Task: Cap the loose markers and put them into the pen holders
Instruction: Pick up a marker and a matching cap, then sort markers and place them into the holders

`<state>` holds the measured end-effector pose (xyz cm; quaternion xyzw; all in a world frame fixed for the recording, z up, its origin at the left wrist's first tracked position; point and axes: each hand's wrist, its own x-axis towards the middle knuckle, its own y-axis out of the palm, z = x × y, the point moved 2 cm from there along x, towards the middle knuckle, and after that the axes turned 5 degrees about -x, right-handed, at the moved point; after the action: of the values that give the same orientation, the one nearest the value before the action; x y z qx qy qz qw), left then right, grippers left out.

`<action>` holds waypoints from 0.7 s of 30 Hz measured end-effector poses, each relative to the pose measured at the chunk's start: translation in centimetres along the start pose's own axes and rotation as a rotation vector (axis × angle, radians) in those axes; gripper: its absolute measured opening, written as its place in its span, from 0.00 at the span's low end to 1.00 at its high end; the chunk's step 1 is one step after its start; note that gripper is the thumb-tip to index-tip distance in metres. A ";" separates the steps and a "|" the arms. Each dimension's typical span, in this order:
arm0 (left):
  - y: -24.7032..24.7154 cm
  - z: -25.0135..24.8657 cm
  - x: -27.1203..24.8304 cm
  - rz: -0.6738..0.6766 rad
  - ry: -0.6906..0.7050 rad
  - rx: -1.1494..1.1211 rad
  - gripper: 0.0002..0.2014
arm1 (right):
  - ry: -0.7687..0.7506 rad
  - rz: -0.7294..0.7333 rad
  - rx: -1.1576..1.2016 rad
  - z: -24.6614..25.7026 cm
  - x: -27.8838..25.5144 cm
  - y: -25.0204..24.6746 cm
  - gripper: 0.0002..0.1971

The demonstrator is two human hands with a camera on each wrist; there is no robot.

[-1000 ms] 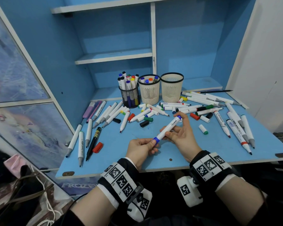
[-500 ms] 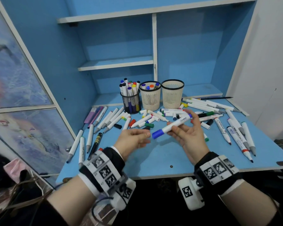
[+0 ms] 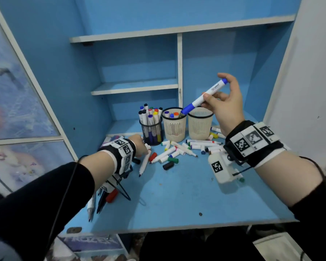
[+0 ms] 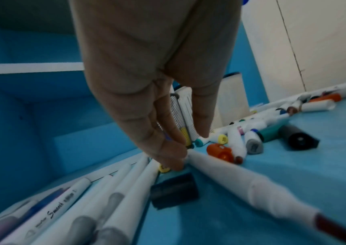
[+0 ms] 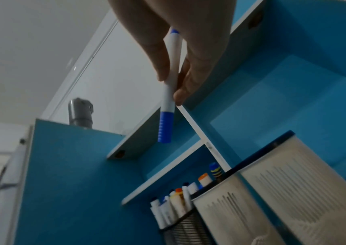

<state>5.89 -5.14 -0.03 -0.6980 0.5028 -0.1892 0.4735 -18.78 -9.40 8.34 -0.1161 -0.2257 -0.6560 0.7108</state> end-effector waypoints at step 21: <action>-0.6 -2.1 1.8 0.031 0.115 0.080 0.14 | -0.099 0.080 -0.309 -6.2 4.6 4.2 0.22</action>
<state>5.42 -7.72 1.09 -0.6587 0.5320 -0.2417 0.4741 -13.41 -15.89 5.67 -0.2650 -0.1523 -0.6476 0.6980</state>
